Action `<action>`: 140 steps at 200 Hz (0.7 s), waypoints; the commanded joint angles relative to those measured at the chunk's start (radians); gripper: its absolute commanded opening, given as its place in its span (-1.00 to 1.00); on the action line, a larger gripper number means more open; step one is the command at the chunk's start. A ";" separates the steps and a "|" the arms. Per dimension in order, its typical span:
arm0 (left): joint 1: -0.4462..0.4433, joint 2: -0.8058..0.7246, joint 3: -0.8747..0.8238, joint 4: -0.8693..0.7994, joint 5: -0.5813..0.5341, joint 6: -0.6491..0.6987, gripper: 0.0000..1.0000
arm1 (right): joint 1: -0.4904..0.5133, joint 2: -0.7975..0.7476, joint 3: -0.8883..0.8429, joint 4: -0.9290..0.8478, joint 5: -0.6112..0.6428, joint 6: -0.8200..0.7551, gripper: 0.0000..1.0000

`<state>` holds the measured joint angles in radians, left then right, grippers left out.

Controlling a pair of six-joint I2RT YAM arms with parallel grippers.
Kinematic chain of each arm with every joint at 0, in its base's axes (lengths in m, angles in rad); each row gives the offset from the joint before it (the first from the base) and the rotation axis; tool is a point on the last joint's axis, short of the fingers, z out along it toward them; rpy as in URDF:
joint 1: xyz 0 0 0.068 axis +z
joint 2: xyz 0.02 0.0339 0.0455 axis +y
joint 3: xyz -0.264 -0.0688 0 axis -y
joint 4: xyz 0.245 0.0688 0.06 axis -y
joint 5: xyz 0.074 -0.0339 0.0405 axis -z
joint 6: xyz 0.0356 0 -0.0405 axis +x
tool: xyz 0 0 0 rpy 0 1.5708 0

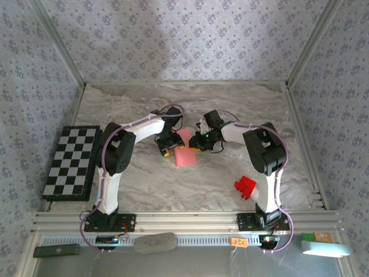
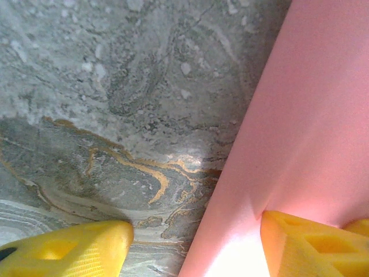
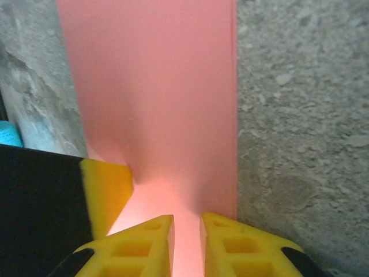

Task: Fold a paper plane with a square sheet of paper (pick it up from the middle)
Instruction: Hold the square sheet of paper at the center of the table.

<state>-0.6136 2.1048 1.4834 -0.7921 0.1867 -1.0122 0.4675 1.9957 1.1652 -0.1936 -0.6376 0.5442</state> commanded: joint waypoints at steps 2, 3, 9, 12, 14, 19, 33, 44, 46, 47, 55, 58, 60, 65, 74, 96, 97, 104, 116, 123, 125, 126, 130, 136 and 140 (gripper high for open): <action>-0.029 0.175 -0.091 0.049 0.067 -0.001 0.28 | 0.012 0.035 0.019 -0.103 0.082 -0.038 -0.62; -0.029 0.175 -0.091 0.048 0.067 -0.001 0.28 | 0.013 0.036 0.019 -0.107 0.087 -0.039 -0.62; -0.031 0.175 -0.088 0.044 0.063 0.001 0.29 | 0.014 0.040 0.019 -0.131 0.124 -0.041 -0.62; -0.030 0.173 -0.088 0.044 0.062 0.001 0.28 | 0.015 0.043 0.018 -0.143 0.139 -0.043 -0.63; -0.030 0.173 -0.087 0.044 0.062 0.001 0.28 | 0.015 0.045 0.018 -0.149 0.147 -0.045 -0.63; -0.031 0.170 -0.087 0.046 0.061 0.001 0.28 | 0.016 0.050 0.018 -0.165 0.166 -0.048 -0.63; -0.032 0.166 -0.085 0.048 0.056 0.001 0.29 | 0.015 0.066 0.018 -0.196 0.207 -0.054 -0.63; -0.032 0.160 -0.080 0.048 0.054 0.003 0.28 | 0.011 0.080 0.016 -0.214 0.223 -0.058 -0.64; -0.032 0.159 -0.079 0.048 0.054 0.003 0.29 | 0.010 0.082 0.016 -0.217 0.226 -0.058 -0.63; -0.032 0.158 -0.078 0.048 0.054 0.003 0.29 | 0.010 0.083 0.016 -0.218 0.227 -0.058 -0.64; -0.032 0.146 -0.068 0.047 0.053 0.007 0.28 | 0.006 0.094 0.014 -0.230 0.239 -0.059 -0.64; -0.031 0.141 -0.063 0.044 0.051 0.008 0.28 | 0.005 0.097 0.014 -0.234 0.245 -0.059 -0.64; -0.031 0.139 -0.059 0.041 0.050 0.010 0.28 | 0.004 0.099 0.014 -0.237 0.248 -0.058 -0.65; -0.029 0.126 -0.046 0.035 0.048 0.015 0.28 | 0.002 0.103 0.013 -0.239 0.255 -0.058 -0.65; -0.025 0.097 -0.023 0.029 0.043 0.027 0.29 | 0.002 0.111 0.015 -0.249 0.272 -0.056 -0.66; -0.002 -0.016 0.027 0.033 0.008 0.048 0.28 | 0.002 0.130 0.019 -0.279 0.301 -0.058 -0.66; 0.000 -0.021 0.029 0.033 0.005 0.049 0.28 | 0.002 0.130 0.019 -0.280 0.302 -0.058 -0.66; 0.010 -0.058 0.035 0.032 -0.011 0.050 0.29 | 0.003 0.137 0.035 -0.288 0.310 -0.056 -0.67; 0.029 -0.114 0.029 0.036 -0.031 0.047 0.29 | 0.004 0.147 0.059 -0.302 0.320 -0.056 -0.67; 0.038 -0.143 0.015 0.048 -0.030 0.047 0.29 | 0.004 0.151 0.062 -0.308 0.323 -0.052 -0.66; 0.041 -0.151 0.009 0.056 -0.028 0.045 0.29 | 0.005 0.153 0.063 -0.311 0.325 -0.051 -0.66; 0.043 -0.156 0.005 0.060 -0.027 0.045 0.29 | 0.005 0.154 0.064 -0.313 0.326 -0.050 -0.66; 0.048 -0.169 -0.006 0.074 -0.020 0.046 0.29 | 0.006 0.157 0.068 -0.319 0.328 -0.049 -0.66; 0.056 -0.189 -0.026 0.100 -0.005 0.044 0.29 | 0.008 0.161 0.072 -0.325 0.331 -0.049 -0.66; 0.061 -0.201 -0.041 0.121 0.009 0.046 0.29 | 0.009 0.161 0.073 -0.327 0.336 -0.048 -0.66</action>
<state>-0.5900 2.0232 1.4937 -0.7498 0.1822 -0.9829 0.4812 2.0426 1.2762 -0.3710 -0.5423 0.5079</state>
